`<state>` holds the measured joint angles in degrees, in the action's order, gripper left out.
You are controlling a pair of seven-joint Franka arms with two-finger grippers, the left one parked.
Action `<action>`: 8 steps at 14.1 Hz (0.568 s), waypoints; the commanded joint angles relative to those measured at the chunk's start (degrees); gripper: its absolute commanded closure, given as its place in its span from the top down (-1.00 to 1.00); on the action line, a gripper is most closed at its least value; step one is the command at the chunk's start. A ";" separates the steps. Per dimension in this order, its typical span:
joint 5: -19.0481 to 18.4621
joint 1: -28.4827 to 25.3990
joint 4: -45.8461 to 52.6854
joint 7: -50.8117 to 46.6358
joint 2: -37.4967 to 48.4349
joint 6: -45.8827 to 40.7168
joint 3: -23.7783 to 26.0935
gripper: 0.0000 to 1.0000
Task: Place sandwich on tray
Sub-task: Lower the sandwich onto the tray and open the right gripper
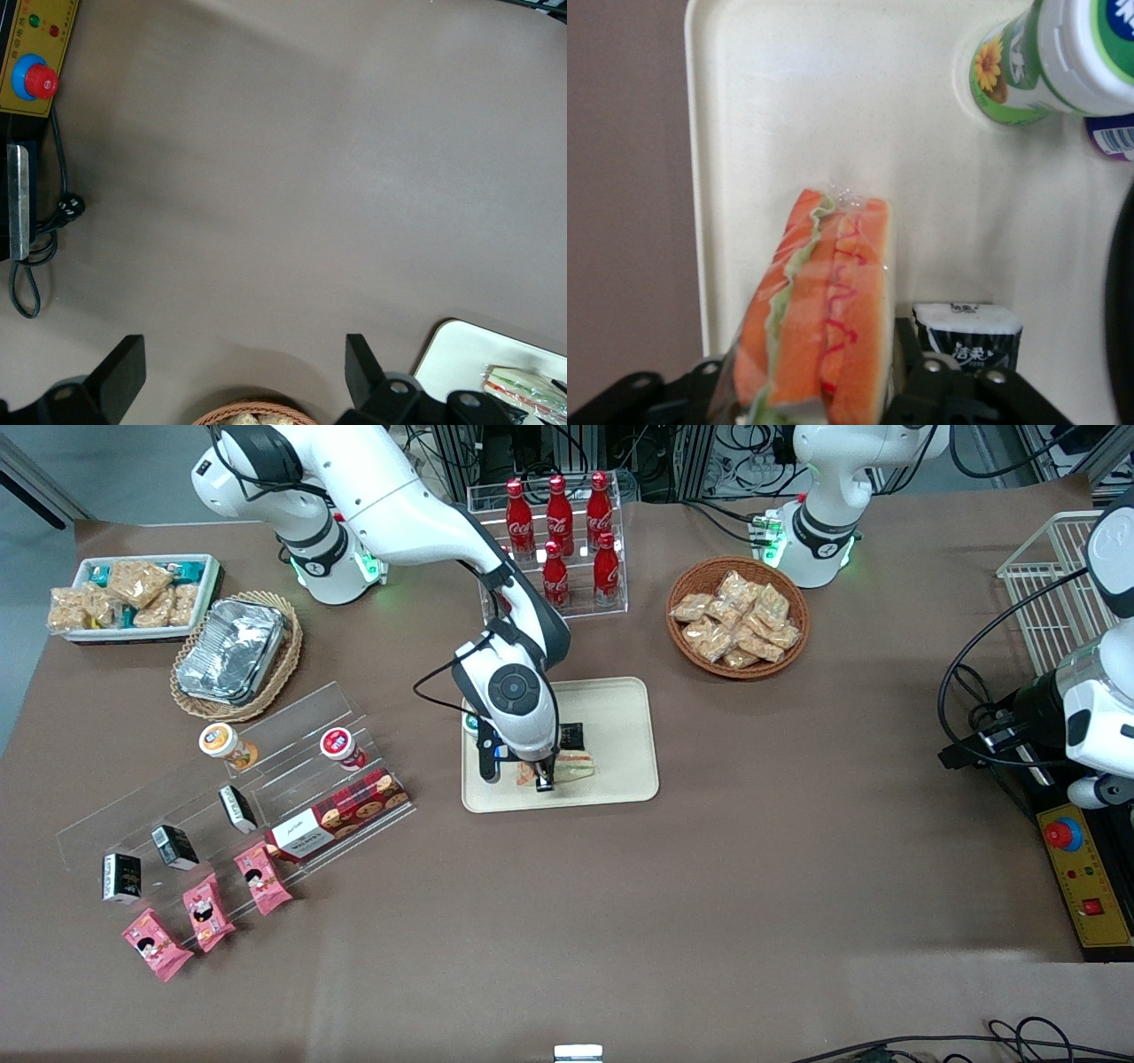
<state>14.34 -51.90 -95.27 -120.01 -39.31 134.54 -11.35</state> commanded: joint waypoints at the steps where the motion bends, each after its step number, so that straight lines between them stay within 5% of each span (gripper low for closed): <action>1: -0.02 0.48 0.97 0.82 0.37 0.02 -0.51 0.92; 8: 0.42 4.52 2.20 8.89 8.53 -13.23 -0.60 0.92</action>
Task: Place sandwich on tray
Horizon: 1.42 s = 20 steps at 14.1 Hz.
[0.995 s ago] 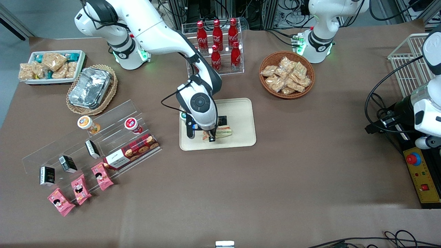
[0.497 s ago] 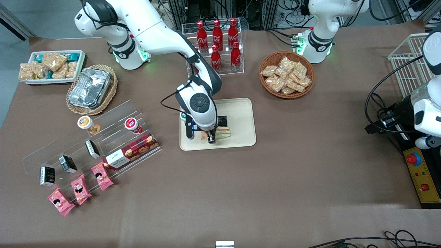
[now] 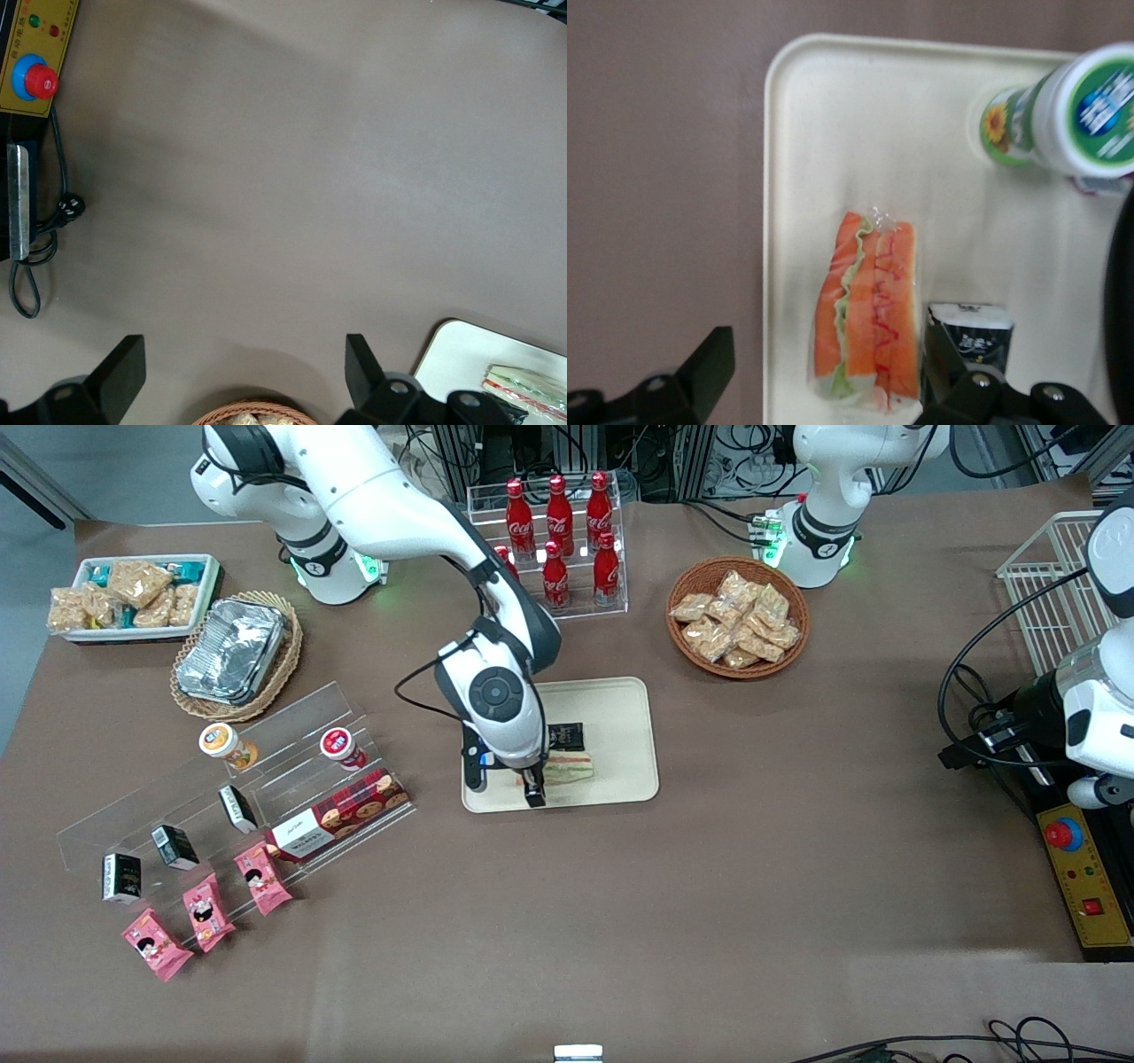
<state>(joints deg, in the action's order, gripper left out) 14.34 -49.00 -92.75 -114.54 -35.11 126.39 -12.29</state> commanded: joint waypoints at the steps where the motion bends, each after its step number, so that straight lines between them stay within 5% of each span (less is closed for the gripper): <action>1: 0.42 2.24 -0.41 6.32 6.00 -7.54 0.34 0.92; 9: -0.10 12.86 -0.41 43.28 21.38 -26.36 0.08 0.92; 16: -10.37 19.11 -1.11 72.05 27.54 -29.01 -0.10 0.93; 20: -11.18 23.50 -1.20 87.87 29.30 -29.01 -1.94 0.93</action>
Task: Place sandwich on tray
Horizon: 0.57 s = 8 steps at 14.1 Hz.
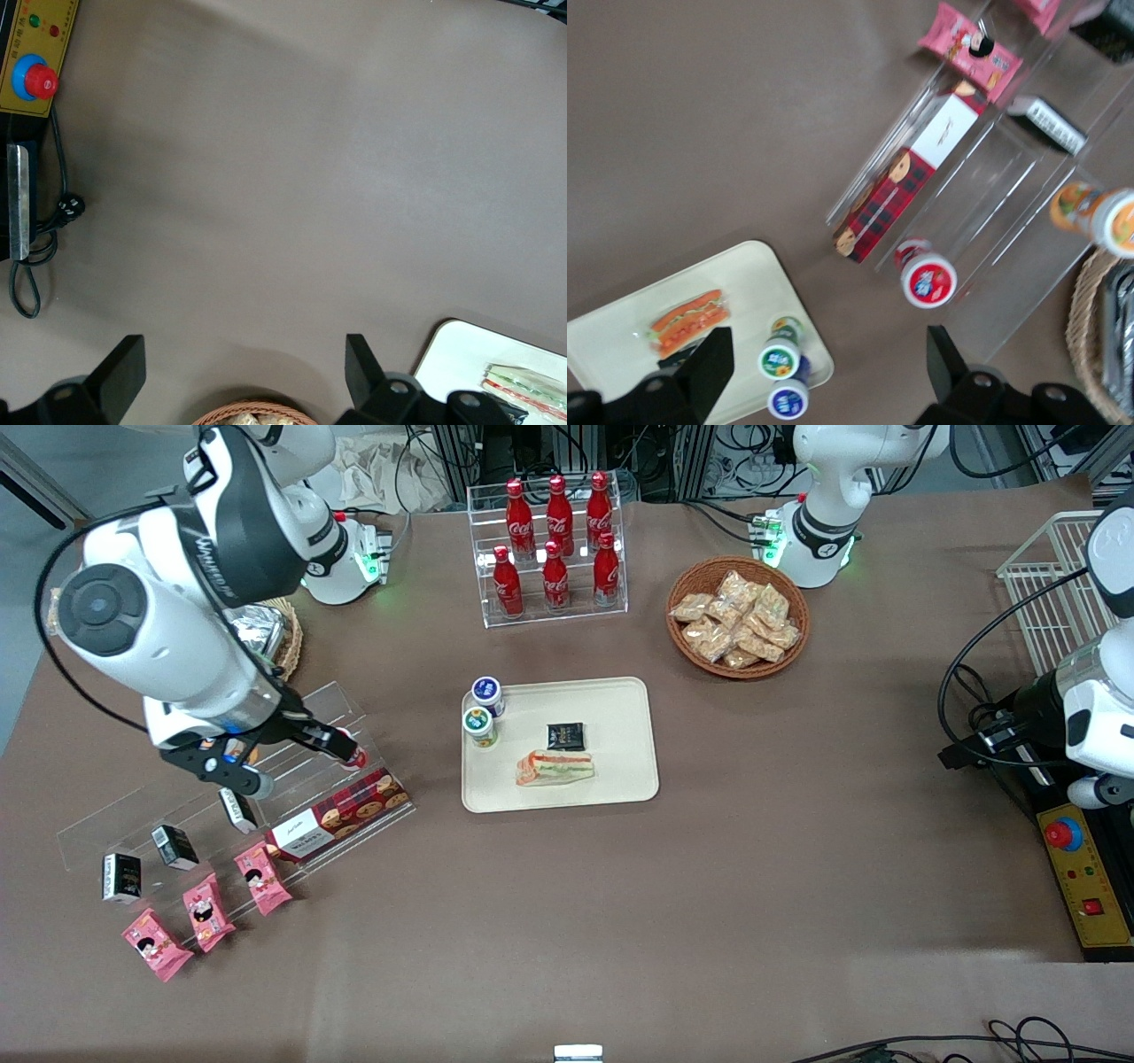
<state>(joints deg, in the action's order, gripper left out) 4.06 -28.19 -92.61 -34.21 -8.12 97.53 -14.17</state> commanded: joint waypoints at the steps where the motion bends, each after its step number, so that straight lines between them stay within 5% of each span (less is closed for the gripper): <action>1: -0.90 4.10 -1.35 11.84 2.75 -0.15 -0.07 0.93; 8: -0.90 14.20 -0.74 37.78 3.63 0.11 -0.07 0.93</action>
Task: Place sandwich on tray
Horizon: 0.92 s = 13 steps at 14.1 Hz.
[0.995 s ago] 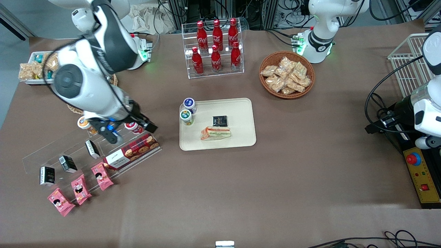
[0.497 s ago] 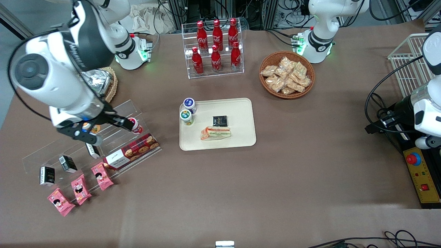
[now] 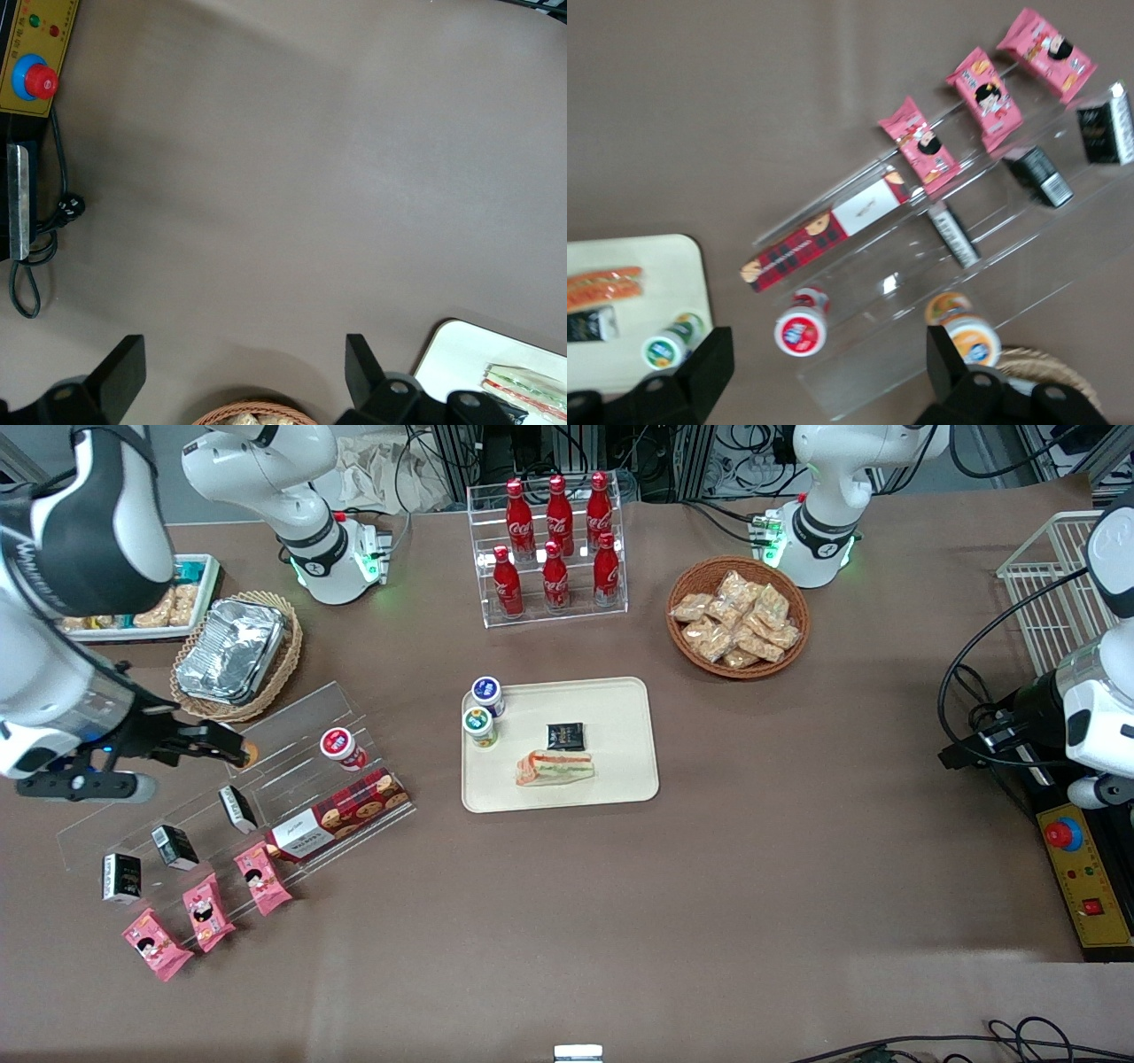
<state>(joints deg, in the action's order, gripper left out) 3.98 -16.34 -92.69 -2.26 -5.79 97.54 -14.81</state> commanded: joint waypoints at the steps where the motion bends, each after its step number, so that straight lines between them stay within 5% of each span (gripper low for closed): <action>1: -0.56 3.41 -0.56 7.61 1.31 0.10 0.48 0.93; 13: -0.29 11.93 1.72 15.26 0.60 0.46 0.56 0.93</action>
<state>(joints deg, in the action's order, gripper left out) 3.94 -7.11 -91.48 9.74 -4.79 97.80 -15.17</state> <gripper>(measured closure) 0.031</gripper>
